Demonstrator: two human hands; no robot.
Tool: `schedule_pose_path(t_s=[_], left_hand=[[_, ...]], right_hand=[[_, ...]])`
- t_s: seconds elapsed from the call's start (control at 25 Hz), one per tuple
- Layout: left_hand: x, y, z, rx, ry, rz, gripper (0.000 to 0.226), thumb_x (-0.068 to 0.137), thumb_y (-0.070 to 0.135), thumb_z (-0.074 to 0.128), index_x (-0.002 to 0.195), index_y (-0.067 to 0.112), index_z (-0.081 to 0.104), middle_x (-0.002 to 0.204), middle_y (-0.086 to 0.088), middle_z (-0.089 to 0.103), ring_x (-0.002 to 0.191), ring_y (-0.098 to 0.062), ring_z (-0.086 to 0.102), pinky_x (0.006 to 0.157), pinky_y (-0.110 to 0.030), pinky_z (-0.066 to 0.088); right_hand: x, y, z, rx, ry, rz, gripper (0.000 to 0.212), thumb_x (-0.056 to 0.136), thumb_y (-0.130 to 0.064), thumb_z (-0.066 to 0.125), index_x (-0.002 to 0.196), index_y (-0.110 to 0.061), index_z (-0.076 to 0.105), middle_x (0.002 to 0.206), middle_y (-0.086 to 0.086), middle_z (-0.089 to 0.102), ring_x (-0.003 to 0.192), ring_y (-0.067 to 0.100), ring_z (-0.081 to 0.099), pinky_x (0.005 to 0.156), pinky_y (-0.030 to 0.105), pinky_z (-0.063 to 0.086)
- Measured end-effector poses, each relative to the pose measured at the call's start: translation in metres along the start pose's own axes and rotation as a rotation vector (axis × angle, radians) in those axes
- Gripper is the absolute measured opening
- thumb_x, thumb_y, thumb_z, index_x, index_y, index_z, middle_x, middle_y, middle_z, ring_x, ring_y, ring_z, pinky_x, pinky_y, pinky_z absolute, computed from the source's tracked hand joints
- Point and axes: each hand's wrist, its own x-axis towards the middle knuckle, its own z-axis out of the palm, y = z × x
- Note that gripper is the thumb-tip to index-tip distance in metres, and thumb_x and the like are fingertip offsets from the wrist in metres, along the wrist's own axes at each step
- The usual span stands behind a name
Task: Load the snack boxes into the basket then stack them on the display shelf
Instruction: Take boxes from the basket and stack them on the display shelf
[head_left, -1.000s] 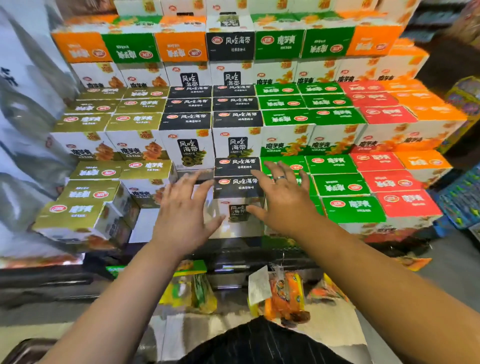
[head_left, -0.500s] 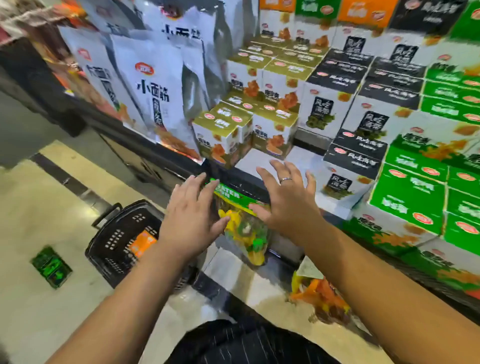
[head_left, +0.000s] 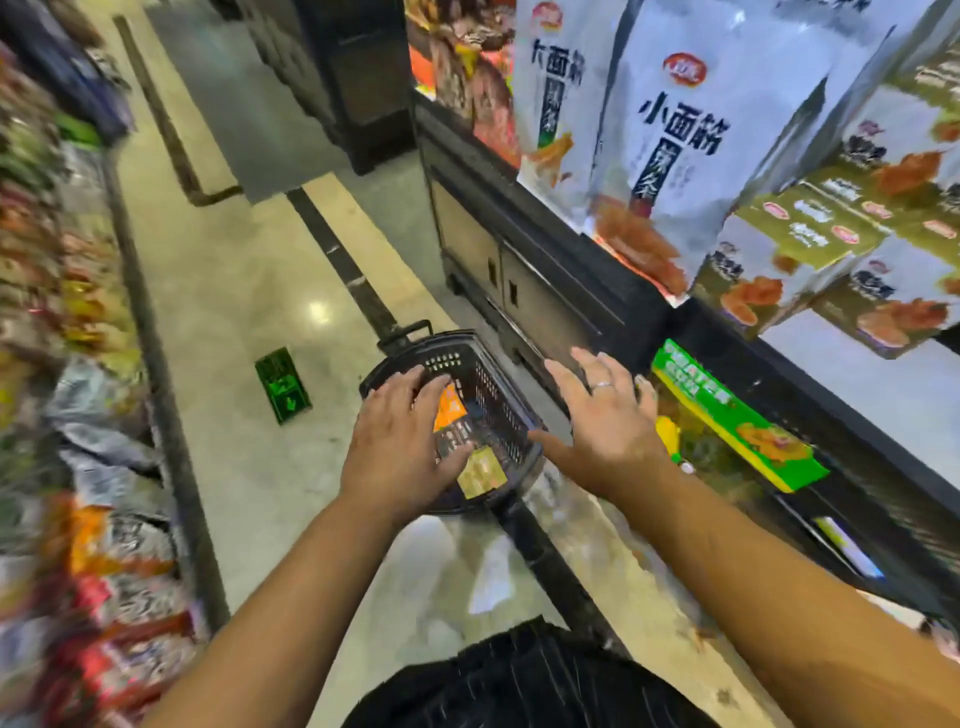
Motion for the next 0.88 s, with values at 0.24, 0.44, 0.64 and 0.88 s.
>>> schedule_pose_path(t_s=[0.24, 0.44, 0.64, 0.88], left_hand=[[-0.001, -0.117, 0.011, -0.018, -0.097, -0.066, 0.083, 0.076, 0.063, 0.045, 0.144, 0.015, 0.044, 0.147, -0.016, 0.044, 0.135, -0.038, 0.041, 0.114, -0.050, 0.033], [0.018, -0.158, 0.039, -0.054, -0.198, -0.061, 0.080, 0.076, 0.046, 0.075, 0.143, 0.014, 0.046, 0.147, -0.018, 0.044, 0.134, -0.038, 0.042, 0.113, -0.047, 0.033], [0.064, -0.172, 0.080, -0.083, -0.331, -0.087, 0.078, 0.084, 0.050, 0.067, 0.150, 0.021, 0.034, 0.156, -0.008, 0.032, 0.143, -0.028, 0.030, 0.118, -0.041, 0.026], [0.139, -0.191, 0.143, -0.106, -0.469, -0.141, 0.076, 0.086, 0.046, 0.066, 0.149, 0.022, 0.032, 0.155, -0.006, 0.033, 0.143, -0.026, 0.029, 0.118, -0.040, 0.029]], right_hand=[[0.051, -0.080, 0.065, 0.020, -0.134, 0.037, 0.083, 0.083, -0.064, 0.056, 0.152, -0.027, 0.027, 0.158, 0.003, 0.025, 0.144, 0.028, 0.023, 0.114, 0.050, 0.027], [0.078, -0.090, 0.103, 0.040, -0.249, 0.094, 0.084, 0.087, -0.059, 0.056, 0.154, -0.027, 0.018, 0.160, 0.003, 0.019, 0.145, 0.028, 0.019, 0.113, 0.046, 0.025], [0.128, -0.075, 0.150, 0.068, -0.363, 0.139, 0.084, 0.088, -0.057, 0.058, 0.154, -0.023, 0.019, 0.159, 0.006, 0.022, 0.143, 0.030, 0.021, 0.114, 0.046, 0.027], [0.214, -0.056, 0.218, 0.184, -0.522, 0.186, 0.083, 0.090, -0.054, 0.056, 0.154, -0.019, 0.016, 0.158, 0.007, 0.021, 0.142, 0.031, 0.024, 0.113, 0.046, 0.028]])
